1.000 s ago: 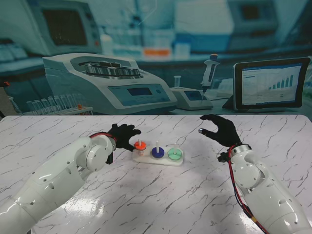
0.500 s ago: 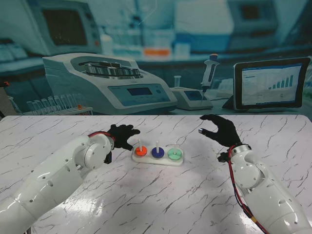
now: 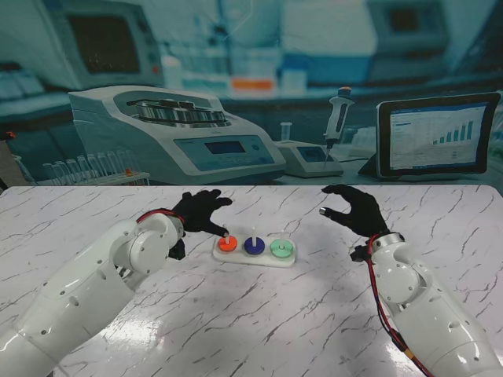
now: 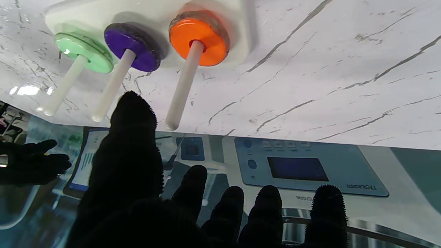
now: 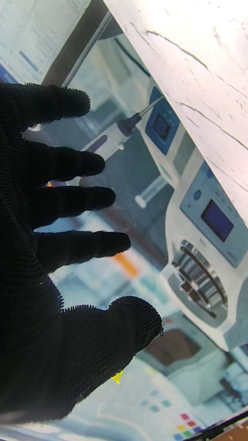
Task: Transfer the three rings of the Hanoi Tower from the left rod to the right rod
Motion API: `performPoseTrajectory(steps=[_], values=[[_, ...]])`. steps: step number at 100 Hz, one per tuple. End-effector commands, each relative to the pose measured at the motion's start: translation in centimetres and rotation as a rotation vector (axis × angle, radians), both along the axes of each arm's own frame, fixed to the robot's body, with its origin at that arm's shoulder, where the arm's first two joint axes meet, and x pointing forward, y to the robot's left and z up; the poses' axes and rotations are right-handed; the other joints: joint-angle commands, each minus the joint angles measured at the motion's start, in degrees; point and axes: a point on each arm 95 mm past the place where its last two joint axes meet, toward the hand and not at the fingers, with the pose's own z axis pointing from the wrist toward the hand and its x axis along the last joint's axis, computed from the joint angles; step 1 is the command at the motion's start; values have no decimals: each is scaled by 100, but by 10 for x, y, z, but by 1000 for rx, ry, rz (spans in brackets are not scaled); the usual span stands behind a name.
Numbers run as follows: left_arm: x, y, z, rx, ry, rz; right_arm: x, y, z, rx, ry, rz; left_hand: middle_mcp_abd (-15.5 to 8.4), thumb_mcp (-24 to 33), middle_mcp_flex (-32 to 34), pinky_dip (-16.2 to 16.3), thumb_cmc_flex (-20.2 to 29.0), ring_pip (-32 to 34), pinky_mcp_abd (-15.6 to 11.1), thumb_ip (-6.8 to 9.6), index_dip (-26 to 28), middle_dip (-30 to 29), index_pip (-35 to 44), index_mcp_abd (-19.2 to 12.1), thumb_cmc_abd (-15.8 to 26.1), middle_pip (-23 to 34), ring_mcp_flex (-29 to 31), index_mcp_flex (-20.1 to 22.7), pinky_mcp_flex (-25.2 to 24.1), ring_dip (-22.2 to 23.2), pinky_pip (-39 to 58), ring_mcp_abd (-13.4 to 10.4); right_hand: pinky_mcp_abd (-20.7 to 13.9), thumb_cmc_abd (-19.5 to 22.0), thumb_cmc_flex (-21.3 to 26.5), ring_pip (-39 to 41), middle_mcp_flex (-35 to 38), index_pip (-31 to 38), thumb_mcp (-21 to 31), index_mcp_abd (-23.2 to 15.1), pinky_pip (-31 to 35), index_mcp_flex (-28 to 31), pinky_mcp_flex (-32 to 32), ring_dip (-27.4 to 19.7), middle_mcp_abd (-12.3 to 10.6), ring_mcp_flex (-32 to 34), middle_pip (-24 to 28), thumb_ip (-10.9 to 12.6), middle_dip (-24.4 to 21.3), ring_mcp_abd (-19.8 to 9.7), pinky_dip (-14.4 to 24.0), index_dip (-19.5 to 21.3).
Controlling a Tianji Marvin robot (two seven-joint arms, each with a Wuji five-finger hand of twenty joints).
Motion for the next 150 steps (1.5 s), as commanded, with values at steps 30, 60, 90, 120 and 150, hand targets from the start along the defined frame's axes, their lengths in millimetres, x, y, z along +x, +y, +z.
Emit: performPoseTrajectory(steps=[30,60,90,120,150], values=[[1,-32,2,-65,-5,-116,0,6,-5,10,16,10,27,-201,-78,-64,-287,-116,175,23,500,8,191,-252,168,-115,-205,186,-132,-39,-125,64,-477,98,45,60,138,28,-42,-153,54,66,-45,111,-105,40,51,149,30,-39,50,-71],[4,-46,-12,-30,-11,-142,0,5,-5,6,18,8,-57,-256,18,-31,-506,-108,214,-6,604,24,183,-259,233,-89,-150,247,-115,-33,-174,23,-477,108,63,116,97,12,-27,-121,44,35,-72,99,-80,10,35,148,16,-21,49,-79],[8,-53,-23,24,-6,-123,0,5,-4,9,15,10,-116,-277,135,63,-838,-100,234,-47,664,39,179,-220,304,-94,-65,334,-35,-6,-115,58,-474,135,92,-87,76,3,-46,-73,30,18,-96,27,-44,-84,-15,150,-1,-45,42,-80],[11,-54,-28,92,13,-145,1,5,-4,10,14,11,-90,-273,74,57,-919,-133,254,-42,681,32,154,-188,296,-125,-115,350,-92,-9,-202,66,-473,127,87,-122,105,14,-60,-93,36,38,-81,47,-72,-33,-10,152,9,-52,43,-74],[14,-58,-29,189,31,-188,1,6,-3,13,14,11,-15,-287,-128,23,-1055,-185,238,-53,656,-1,88,-103,347,-181,-240,273,-140,-39,-326,74,-476,108,52,37,128,30,-50,-142,52,62,-52,107,-108,39,36,150,25,-46,50,-69]])
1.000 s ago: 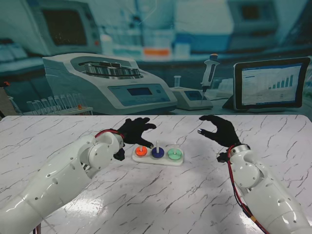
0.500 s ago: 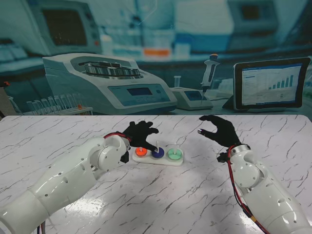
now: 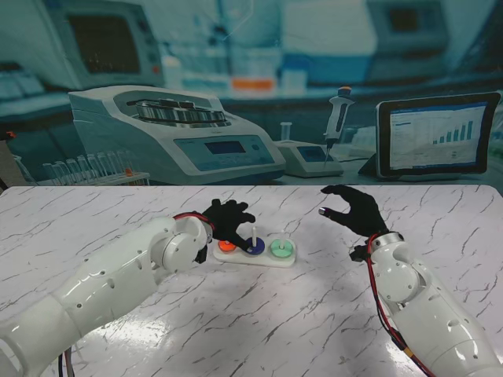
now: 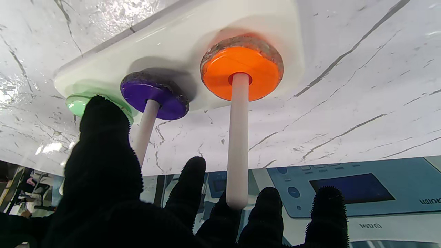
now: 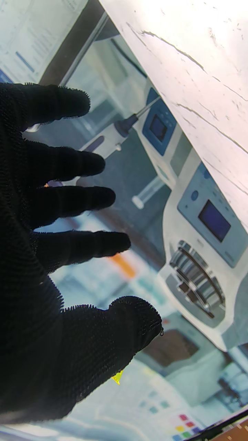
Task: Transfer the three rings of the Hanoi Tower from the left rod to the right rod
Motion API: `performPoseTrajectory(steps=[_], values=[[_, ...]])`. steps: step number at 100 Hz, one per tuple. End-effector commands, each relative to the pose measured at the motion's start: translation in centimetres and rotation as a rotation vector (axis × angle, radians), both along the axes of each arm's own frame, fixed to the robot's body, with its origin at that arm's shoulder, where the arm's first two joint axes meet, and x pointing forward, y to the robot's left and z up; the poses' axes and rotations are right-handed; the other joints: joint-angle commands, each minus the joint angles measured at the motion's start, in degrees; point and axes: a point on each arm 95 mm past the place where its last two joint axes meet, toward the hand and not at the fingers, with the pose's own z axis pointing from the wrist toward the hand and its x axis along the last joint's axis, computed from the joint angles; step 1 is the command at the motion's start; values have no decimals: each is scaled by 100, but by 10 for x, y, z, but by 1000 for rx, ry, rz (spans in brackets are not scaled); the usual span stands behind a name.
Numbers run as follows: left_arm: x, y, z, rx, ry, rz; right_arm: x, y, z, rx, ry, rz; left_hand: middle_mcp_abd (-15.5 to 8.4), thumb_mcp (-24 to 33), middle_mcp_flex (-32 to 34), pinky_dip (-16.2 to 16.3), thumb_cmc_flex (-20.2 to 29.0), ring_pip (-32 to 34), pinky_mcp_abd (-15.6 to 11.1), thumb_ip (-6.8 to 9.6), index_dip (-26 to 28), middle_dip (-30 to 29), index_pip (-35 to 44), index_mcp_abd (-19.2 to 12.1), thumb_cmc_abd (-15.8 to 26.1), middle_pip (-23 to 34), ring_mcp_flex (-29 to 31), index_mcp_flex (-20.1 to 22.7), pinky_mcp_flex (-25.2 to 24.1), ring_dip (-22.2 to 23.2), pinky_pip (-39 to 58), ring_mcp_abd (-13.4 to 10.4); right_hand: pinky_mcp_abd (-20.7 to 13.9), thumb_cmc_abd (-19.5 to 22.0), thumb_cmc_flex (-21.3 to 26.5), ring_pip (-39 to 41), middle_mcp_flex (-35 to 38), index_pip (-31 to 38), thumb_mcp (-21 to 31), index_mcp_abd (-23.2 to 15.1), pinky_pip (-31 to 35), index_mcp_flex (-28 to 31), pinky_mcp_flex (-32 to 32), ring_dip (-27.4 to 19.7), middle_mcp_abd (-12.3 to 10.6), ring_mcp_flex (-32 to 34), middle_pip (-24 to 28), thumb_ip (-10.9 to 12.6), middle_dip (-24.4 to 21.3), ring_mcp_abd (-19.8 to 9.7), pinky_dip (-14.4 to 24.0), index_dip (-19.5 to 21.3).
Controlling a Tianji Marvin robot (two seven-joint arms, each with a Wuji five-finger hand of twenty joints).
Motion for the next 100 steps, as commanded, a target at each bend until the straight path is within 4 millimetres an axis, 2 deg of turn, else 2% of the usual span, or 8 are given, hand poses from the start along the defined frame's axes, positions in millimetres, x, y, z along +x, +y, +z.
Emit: performPoseTrajectory(steps=[1,29,38,47,86,91,100], values=[[1,-4,1,23,1,-29,-2,5,-2,12,2,7,54,-91,-205,23,-195,-134,234,-54,23,-6,-73,46,137,-109,-184,-34,-103,-39,-239,70,-477,108,47,40,128,34,-47,-143,52,71,-51,106,-106,39,34,150,26,-43,50,-68],[4,-7,1,75,-28,-68,-2,4,-2,10,3,3,79,-87,-344,13,-248,-149,232,-59,9,-27,-96,109,139,-130,-246,-68,-100,-55,-306,66,-476,111,53,100,112,49,-35,-124,49,71,-59,102,-92,18,40,148,21,-27,51,-59],[6,-10,2,91,-41,-81,-2,4,-2,10,2,2,140,-82,-617,2,-246,-174,218,-56,0,-60,-118,134,126,-219,-328,-116,-116,-65,-346,64,-477,112,74,102,104,39,-29,-113,45,46,-68,94,-75,8,32,150,17,-16,49,-63],[7,-11,4,111,-65,-101,-2,4,-2,10,2,2,217,-74,-781,-48,-224,-185,185,-49,-3,-528,-134,130,105,-363,-500,-198,-95,-71,-525,65,-470,122,78,54,96,40,-35,-104,40,60,-76,68,-63,-101,20,149,11,-55,47,-64],[11,-18,12,154,-78,-156,-3,4,-3,12,3,-1,228,-62,-813,-45,-150,-209,168,-44,11,-670,-109,104,10,-356,-579,-136,-122,-87,-637,54,-471,127,93,-100,95,33,-58,-96,35,54,-85,29,-56,-58,-17,152,4,-44,44,-65],[12,-19,10,162,-73,-162,-3,4,-3,11,4,-1,253,-60,-821,-56,-140,-222,150,-43,8,-934,-123,112,11,-419,-618,-157,-99,-100,-745,55,-474,117,88,-105,107,40,-61,-110,36,69,-82,33,-59,-48,-12,152,7,-51,45,-62],[13,-21,7,176,-63,-170,-3,4,-3,11,4,-2,263,-59,-865,-57,-145,-255,142,-43,6,-1068,-132,106,26,-459,-648,-177,-116,-113,-798,58,-478,121,77,-87,111,44,-60,-122,39,72,-76,49,-76,11,-7,152,11,-40,46,-59]])
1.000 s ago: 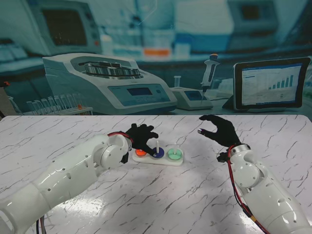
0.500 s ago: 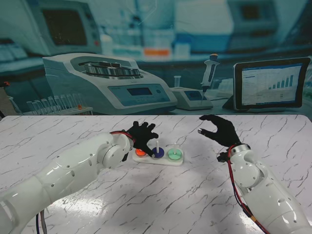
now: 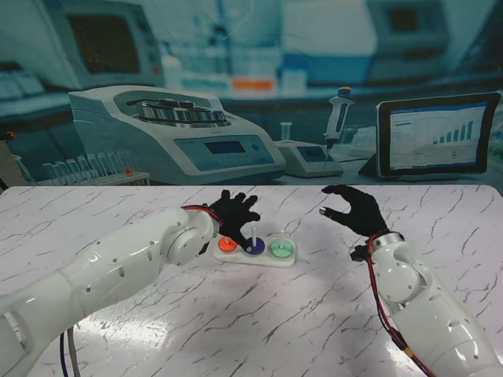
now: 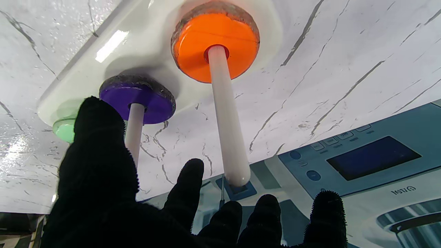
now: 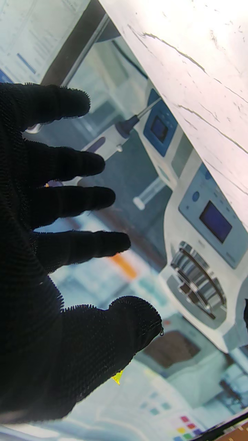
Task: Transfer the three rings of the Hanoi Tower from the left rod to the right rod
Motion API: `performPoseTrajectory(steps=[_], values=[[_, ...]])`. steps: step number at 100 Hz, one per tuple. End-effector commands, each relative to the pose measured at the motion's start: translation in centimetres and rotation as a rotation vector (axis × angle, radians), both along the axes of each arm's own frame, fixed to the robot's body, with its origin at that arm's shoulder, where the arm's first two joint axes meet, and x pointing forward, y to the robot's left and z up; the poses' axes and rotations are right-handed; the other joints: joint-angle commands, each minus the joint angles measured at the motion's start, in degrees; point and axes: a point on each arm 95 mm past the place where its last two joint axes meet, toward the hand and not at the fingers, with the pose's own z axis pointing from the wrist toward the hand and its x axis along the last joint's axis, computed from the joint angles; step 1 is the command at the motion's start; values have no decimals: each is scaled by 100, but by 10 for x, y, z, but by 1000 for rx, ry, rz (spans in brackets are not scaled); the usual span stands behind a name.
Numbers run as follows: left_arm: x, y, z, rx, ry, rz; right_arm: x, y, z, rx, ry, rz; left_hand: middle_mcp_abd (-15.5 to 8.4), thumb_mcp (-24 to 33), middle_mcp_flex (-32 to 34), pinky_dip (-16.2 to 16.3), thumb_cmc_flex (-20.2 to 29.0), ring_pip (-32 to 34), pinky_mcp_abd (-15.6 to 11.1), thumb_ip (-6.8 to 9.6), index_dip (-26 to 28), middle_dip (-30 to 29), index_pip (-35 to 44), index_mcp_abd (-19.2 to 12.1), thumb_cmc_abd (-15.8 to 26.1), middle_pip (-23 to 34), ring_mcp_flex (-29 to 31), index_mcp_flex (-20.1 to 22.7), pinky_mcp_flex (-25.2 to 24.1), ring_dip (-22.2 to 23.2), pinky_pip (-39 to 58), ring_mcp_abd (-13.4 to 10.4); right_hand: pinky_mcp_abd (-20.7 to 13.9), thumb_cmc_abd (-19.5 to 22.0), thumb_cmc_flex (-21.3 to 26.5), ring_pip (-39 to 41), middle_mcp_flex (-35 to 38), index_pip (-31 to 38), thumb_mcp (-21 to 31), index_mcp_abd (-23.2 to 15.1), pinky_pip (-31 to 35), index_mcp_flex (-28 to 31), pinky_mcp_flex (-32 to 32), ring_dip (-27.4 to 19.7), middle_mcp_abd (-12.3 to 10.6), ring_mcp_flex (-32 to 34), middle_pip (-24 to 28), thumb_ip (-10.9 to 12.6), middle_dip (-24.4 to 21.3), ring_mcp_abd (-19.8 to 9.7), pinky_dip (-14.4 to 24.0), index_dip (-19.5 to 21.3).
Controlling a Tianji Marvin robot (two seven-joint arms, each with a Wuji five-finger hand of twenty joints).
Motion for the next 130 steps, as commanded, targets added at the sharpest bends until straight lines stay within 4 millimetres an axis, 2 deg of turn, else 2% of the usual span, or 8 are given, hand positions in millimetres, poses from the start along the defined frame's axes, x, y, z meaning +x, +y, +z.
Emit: performPoseTrajectory(steps=[1,15,20,44,69,98,108,130], values=[[0,-6,-1,0,21,-27,-3,5,-3,10,5,3,171,-59,-202,-57,-41,-129,141,-43,6,-136,-57,102,24,-177,-276,-102,-85,-50,-272,55,-478,121,74,-95,109,44,-59,-123,40,71,-72,42,-81,-10,-7,152,11,-52,46,-59],[2,-8,-6,18,35,-34,-3,5,-3,10,5,2,188,-59,-212,-57,-33,-160,129,-42,4,-279,-66,112,5,-200,-292,-125,-94,-50,-333,67,-479,111,60,-34,121,54,-54,-148,47,87,-59,73,-102,58,15,151,20,-35,49,-55],[2,-8,-7,23,38,-35,-3,5,-4,10,5,2,203,-57,-212,-23,-28,-294,128,-41,1,-421,-71,113,-2,-177,-308,-139,-73,-142,-411,6,-481,107,58,-11,128,60,-51,-161,50,99,-52,83,-102,52,25,151,24,-42,50,-54],[2,-8,-14,29,52,-28,-3,5,-4,11,7,1,214,-43,-214,-8,47,-322,123,-33,2,-458,-112,71,-106,-176,-308,-298,-77,-207,-459,-3,-480,112,52,76,118,63,-35,-148,53,98,-51,101,-101,23,45,150,26,-43,52,-54],[0,-7,-21,39,72,-39,-2,5,-4,10,8,1,219,35,-215,14,358,-238,117,0,47,-478,-100,-92,-455,-173,-307,-365,-63,-125,-509,49,-467,114,71,104,98,62,-34,-103,42,81,-74,87,-65,7,31,149,14,-13,49,-54],[-1,-6,-22,43,84,-51,-2,4,-5,8,8,2,196,72,-215,7,468,-259,113,12,64,-493,-99,-245,-518,-177,-309,-401,-53,-107,-529,35,-465,127,93,-67,86,43,-49,-61,34,50,-88,22,-44,-89,-7,151,1,-39,44,-62],[-1,-6,-22,39,86,-53,-2,4,-4,9,9,1,125,87,-202,14,523,-255,109,16,93,-472,-62,-465,-531,-159,-307,-364,-46,-94,-513,23,-468,129,96,-97,89,42,-53,-67,33,55,-89,22,-54,-66,-12,152,2,-42,44,-63],[-1,-6,-23,36,95,-58,-2,4,-5,9,10,1,-110,96,-181,19,601,-238,94,15,209,-410,27,-1235,-523,-143,-298,-322,-41,-56,-489,-29,-482,128,73,-105,114,44,-60,-97,40,59,-72,43,-80,-34,5,152,14,-72,46,-61]])
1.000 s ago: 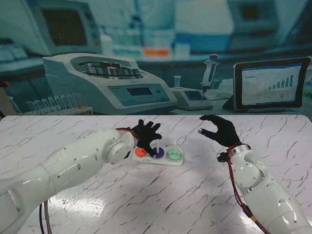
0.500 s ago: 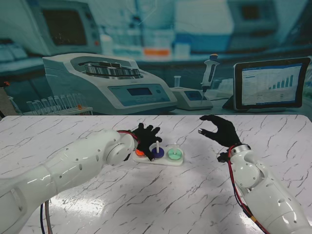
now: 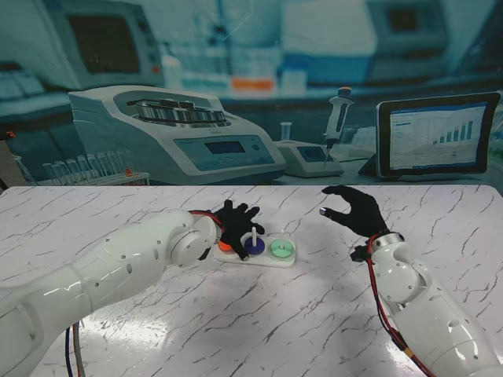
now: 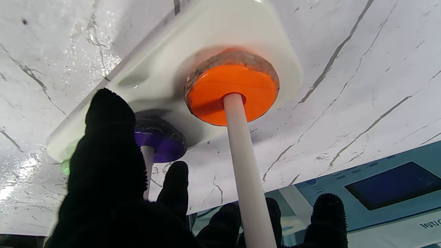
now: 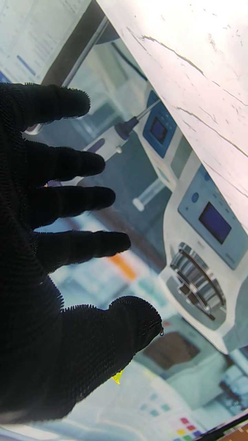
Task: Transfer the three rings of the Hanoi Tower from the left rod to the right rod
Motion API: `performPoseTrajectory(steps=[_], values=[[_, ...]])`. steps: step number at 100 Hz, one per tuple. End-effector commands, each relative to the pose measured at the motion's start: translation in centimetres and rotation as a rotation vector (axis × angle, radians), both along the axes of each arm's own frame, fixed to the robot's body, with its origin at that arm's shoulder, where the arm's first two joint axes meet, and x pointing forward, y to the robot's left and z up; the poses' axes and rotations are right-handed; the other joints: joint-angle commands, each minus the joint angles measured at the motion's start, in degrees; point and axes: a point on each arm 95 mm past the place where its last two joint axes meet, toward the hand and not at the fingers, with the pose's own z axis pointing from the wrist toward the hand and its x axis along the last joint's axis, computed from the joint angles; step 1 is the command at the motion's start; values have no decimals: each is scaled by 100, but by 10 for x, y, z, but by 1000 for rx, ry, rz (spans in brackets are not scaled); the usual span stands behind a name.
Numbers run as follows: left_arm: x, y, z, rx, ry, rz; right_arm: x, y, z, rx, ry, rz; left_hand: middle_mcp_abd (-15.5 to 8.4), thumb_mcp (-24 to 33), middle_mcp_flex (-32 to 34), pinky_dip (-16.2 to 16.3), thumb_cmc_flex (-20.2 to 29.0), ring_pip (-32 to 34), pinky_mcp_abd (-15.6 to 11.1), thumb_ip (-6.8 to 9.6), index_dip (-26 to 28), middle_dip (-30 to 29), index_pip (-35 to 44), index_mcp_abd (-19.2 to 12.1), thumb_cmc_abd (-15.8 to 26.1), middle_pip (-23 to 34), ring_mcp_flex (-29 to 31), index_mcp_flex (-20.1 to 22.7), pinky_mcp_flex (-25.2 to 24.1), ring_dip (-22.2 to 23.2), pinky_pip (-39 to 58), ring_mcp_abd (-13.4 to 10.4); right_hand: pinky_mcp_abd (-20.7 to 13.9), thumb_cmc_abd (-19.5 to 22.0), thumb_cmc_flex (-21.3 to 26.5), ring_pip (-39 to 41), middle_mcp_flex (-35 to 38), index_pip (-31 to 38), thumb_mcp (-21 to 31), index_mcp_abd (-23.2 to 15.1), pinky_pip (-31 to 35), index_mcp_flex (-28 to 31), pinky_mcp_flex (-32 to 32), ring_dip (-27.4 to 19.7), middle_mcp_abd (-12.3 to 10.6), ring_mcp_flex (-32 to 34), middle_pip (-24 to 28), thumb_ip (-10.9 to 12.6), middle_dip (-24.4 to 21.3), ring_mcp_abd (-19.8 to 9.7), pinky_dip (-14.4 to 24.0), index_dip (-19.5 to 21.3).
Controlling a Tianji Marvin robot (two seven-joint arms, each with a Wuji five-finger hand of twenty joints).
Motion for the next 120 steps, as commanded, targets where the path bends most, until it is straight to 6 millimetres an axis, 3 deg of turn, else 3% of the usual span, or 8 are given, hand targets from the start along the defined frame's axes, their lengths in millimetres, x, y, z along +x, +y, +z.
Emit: performPoseTrajectory(steps=[1,53,74,96,120], values=[[-2,-4,-1,-4,19,-28,-2,5,-3,9,6,3,-59,64,-121,20,191,-54,91,15,69,17,39,-262,-162,-109,-229,5,-36,83,-196,-30,-483,120,71,-105,105,47,-61,-104,41,66,-70,-5,-92,-36,2,152,13,-68,47,-60],[-3,-4,-8,-8,4,-42,-2,4,-3,9,3,4,-169,66,-52,66,343,78,70,6,324,489,232,-450,21,-3,-166,319,-16,179,13,-82,-476,111,64,91,111,56,-32,-95,48,71,-63,49,-79,8,47,151,22,-25,52,-59],[-2,-5,-12,-42,-25,-34,-2,4,-3,9,3,3,-453,41,19,72,623,224,57,16,851,1103,845,-829,71,117,-56,842,-7,215,272,-135,-460,124,94,72,97,34,-39,-48,35,44,-83,20,-39,-49,23,151,9,-12,45,-72],[-3,-5,-16,-62,-33,-31,-2,3,-4,8,5,1,-528,40,60,41,706,261,52,17,980,1331,1311,-922,101,190,12,855,-2,220,381,-167,-465,128,102,-59,88,21,-56,-23,29,23,-92,-28,-35,-104,-7,153,1,-39,42,-78],[-4,-3,-18,-77,-7,-53,-2,3,-3,7,4,1,-485,23,49,-72,533,231,75,29,457,1338,905,-744,-24,159,-33,652,-24,193,325,-168,-489,130,78,-102,98,21,-63,-70,36,26,-76,-17,-78,-53,-5,153,9,-62,44,-77]])
